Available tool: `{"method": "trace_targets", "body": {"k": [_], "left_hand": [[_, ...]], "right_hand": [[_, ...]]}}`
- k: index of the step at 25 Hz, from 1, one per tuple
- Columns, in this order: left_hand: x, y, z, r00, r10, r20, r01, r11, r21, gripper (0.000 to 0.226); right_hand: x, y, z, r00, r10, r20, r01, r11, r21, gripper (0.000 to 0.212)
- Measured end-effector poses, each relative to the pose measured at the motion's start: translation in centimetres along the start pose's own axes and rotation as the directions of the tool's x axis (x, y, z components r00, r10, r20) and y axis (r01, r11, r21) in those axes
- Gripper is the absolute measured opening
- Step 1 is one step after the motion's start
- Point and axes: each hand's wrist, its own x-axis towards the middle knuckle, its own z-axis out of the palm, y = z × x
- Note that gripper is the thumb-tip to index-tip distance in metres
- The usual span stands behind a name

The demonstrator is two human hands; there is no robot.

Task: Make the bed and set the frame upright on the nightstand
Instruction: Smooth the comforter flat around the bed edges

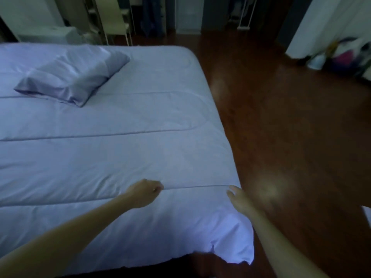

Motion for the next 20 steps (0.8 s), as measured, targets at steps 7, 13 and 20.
{"method": "trace_targets", "body": {"k": [7, 13, 20], "left_hand": [[1.6, 14.8, -6.6, 0.931, 0.202, -0.305, -0.32, 0.854, -0.409, 0.028], [5.7, 26.1, -7.9, 0.91, 0.088, -0.405, -0.36, 0.649, -0.67, 0.035], [8.3, 38.6, -8.4, 0.83, -0.187, -0.525, -0.447, 0.339, -0.828, 0.029]], "right_hand": [[-2.6, -6.3, -14.4, 0.923, -0.281, -0.265, 0.373, 0.822, 0.43, 0.021], [-1.2, -3.3, -23.9, 0.858, -0.399, -0.323, 0.511, 0.719, 0.471, 0.025], [1.2, 3.6, -32.5, 0.807, -0.526, -0.267, 0.575, 0.601, 0.555, 0.023]]}}
